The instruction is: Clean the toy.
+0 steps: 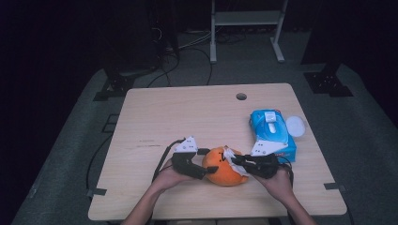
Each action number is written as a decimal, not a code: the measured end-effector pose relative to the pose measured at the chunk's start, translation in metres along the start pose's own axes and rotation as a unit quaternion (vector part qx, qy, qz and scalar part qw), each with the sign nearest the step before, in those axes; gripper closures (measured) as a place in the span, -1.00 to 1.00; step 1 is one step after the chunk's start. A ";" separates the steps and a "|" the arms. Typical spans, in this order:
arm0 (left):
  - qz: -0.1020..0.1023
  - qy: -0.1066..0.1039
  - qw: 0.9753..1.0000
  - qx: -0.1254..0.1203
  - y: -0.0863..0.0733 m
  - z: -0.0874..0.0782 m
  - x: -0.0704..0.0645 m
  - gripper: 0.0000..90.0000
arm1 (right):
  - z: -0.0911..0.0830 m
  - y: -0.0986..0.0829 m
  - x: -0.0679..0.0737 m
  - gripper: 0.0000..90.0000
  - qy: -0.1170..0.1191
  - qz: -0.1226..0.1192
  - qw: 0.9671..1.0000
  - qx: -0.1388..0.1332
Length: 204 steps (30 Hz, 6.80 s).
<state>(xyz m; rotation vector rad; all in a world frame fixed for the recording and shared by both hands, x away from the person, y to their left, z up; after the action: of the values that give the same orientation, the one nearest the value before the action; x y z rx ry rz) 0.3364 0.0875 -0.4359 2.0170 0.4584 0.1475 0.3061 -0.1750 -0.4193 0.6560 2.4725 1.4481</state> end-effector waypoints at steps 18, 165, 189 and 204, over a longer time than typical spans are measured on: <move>0.075 0.008 0.997 0.012 0.011 0.002 -0.023 -0.29 | -0.003 0.010 -0.004 0.87 0.001 -0.004 1.000 -0.016; 0.040 -0.049 0.997 0.042 0.007 0.003 -0.026 -0.50 | -0.007 0.008 0.012 0.86 0.011 -0.020 1.000 0.003; 0.130 -0.040 0.990 0.037 0.008 0.002 -0.042 -0.17 | 0.004 0.016 0.027 0.86 0.038 -0.030 0.999 -0.022; 0.065 -0.052 0.996 0.041 0.003 -0.003 -0.024 -0.47 | -0.013 -0.001 0.002 0.87 0.016 -0.004 1.000 -0.004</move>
<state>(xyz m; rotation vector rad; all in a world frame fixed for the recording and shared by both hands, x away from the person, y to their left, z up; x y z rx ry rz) 0.3143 0.0792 -0.4298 2.1242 0.2709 0.1033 0.2987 -0.1849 -0.4137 0.6246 2.4880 1.4764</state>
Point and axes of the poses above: each handheld gripper's, and its own axes: z roughly forward along the jaws, y roughly out of its top, x roughly to its left, the point moved 1 cm from there along z, roughly forward along the jaws, and after that the axes turned 4 degrees about y, right-handed, at the moved point
